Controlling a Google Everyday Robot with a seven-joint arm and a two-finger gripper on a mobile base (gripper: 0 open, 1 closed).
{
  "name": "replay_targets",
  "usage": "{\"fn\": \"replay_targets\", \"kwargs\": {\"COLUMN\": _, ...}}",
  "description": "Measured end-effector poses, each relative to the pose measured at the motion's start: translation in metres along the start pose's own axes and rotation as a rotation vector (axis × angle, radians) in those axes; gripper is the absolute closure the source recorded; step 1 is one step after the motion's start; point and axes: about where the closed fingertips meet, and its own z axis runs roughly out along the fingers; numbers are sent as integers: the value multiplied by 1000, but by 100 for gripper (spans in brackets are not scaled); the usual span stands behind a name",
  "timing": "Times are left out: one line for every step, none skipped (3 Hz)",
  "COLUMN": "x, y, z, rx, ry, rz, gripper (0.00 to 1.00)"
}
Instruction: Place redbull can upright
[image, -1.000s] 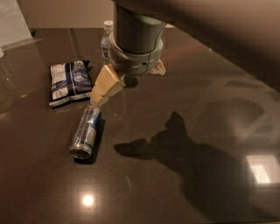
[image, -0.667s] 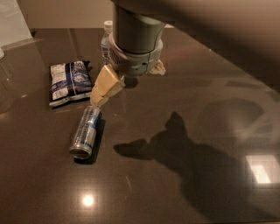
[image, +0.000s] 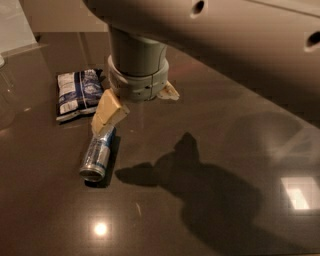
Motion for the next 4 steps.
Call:
{"fn": "replay_targets", "kwargs": {"x": -7, "y": 15, "z": 15, "rx": -36, "ry": 46, "rz": 52, "gripper": 0}}
{"fn": "replay_targets", "kwargs": {"x": -21, "y": 32, "z": 28, "rx": -73, "ry": 82, "rz": 88, "gripper": 0}}
{"fn": "replay_targets", "kwargs": {"x": -30, "y": 47, "z": 43, "rx": -93, "ry": 109, "rz": 117, "gripper": 0}}
{"fn": "replay_targets", "kwargs": {"x": -31, "y": 60, "z": 61, "rx": -99, "ry": 143, "rz": 155, "gripper": 0}}
